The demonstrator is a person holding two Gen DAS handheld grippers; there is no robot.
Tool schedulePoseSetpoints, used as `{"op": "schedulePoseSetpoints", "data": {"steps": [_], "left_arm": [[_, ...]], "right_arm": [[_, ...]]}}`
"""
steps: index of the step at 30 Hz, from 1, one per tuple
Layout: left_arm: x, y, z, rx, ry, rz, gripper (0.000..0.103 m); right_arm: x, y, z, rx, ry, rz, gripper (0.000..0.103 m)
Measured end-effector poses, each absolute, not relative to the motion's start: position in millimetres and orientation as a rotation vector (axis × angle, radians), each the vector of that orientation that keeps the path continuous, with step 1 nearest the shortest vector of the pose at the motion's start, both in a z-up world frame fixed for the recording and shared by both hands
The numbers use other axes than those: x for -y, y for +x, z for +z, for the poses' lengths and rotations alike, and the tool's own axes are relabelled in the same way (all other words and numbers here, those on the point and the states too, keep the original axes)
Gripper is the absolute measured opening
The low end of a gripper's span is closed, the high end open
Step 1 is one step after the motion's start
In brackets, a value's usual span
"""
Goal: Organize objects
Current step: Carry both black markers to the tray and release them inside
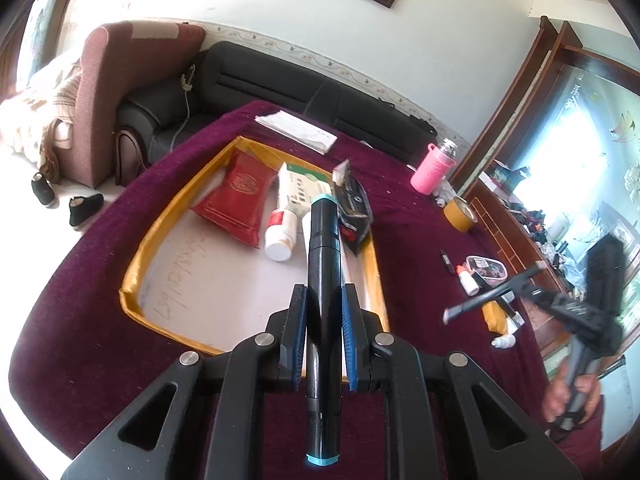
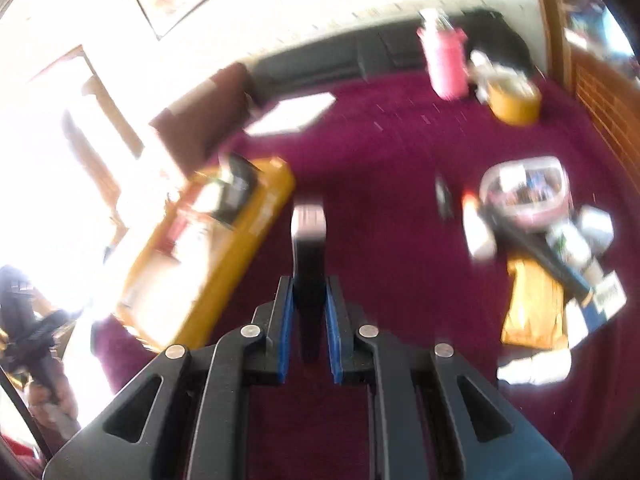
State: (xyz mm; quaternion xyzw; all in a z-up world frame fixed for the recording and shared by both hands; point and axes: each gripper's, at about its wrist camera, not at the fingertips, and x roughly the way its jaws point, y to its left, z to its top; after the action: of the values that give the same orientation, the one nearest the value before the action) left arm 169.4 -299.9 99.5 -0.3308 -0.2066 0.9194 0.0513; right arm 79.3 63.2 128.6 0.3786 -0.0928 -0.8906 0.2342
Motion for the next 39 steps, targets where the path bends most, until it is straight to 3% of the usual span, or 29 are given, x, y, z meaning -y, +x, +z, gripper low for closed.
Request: {"op": "schedulePoseSetpoints", "data": {"steps": [9,24,35,37,39], "left_arm": [[321,152,107,0.469,-1.036,2.931,0.014],[333,87,50,0.363,-1.319,2.879,0.014],[345,77,36,0.508,-1.359,2.831,0.014],[345,77,36,0.538,-1.356,2.807,0.018],[344,77,38,0.538,-1.356,2.808,0.021]], "right_arm": [[27,85,177,0.178,0.969,-2.216,0.013],[165,4,64,0.173,1.368,-1.932,0.014],[193,-21,32,0.135,1.459,-1.956,0.015],[189,-21,36,0.127,1.433,-1.975,0.018],[185,-18,45,0.131,1.413,-1.995,0.031]]}}
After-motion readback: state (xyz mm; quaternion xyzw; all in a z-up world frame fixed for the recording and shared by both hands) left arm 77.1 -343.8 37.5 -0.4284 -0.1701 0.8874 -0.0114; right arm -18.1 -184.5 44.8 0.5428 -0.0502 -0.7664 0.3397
